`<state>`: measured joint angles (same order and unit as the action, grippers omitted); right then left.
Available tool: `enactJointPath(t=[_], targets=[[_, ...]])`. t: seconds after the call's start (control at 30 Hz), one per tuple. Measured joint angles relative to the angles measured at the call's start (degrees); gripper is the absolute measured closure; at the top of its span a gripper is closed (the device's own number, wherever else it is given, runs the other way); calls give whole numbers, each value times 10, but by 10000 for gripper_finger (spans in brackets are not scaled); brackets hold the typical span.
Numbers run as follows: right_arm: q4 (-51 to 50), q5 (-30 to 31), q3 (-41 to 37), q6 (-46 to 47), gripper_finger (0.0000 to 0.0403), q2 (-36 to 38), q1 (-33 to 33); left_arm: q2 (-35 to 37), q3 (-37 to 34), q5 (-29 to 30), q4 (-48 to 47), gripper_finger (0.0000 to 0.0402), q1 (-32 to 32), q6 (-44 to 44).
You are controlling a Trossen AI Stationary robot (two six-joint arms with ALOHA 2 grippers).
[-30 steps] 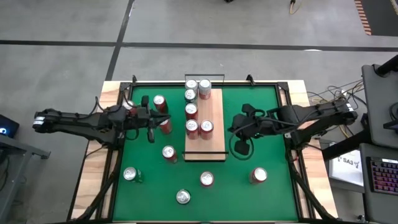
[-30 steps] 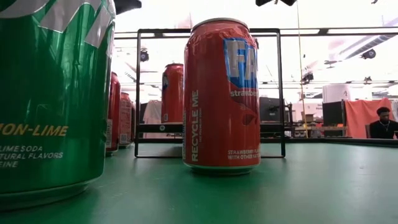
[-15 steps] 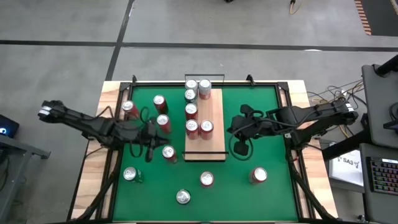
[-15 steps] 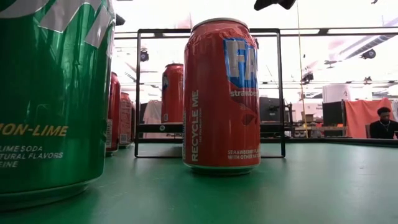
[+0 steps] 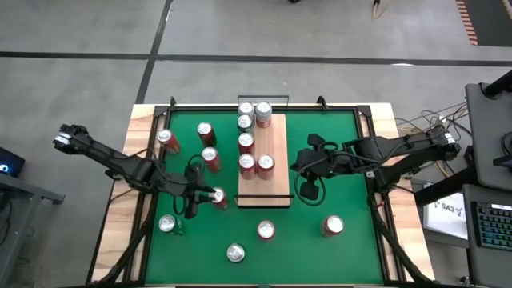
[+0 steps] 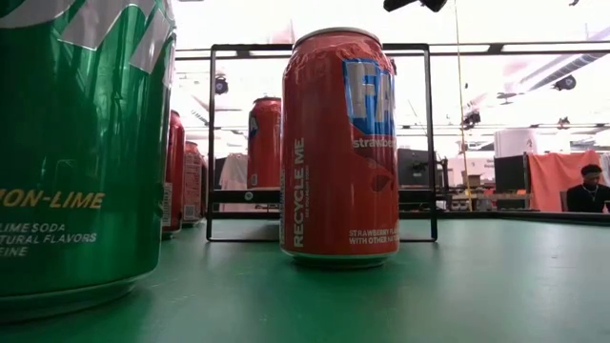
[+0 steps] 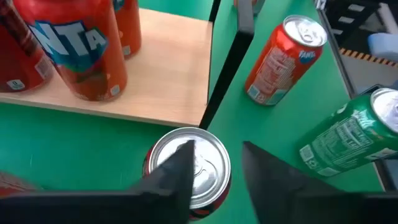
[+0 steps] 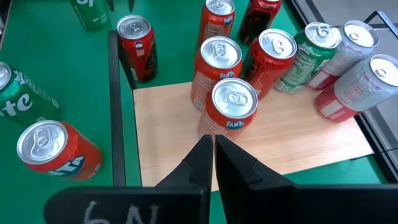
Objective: Place canned beverage on shelf
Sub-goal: Put the red soda can on the shelf and aligned with the other red soda can
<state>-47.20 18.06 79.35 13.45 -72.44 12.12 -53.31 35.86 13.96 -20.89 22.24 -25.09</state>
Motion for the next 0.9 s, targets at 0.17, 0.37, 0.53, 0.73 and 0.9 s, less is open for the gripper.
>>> enactJointPath(t=[0.17, 0.37, 0.53, 0.73, 0.9], targets=[[0, 0, 0, 5, 394, 0, 0, -20, 0, 22, 2, 161, 0, -4], [0, 0, -1, 9, 394, 0, 0, -48, 0, 31, -6, 44, 0, -1], [0, -1, -2, 10, 394, 0, 0, -68, 0, 31, -16, 11, 0, -11], [0, -1, -3, 11, 394, 0, 0, -91, 0, 32, -16, 17, 0, -12], [0, -2, -3, 16, 394, 0, 0, -112, 0, 35, -15, 28, 0, -12]])
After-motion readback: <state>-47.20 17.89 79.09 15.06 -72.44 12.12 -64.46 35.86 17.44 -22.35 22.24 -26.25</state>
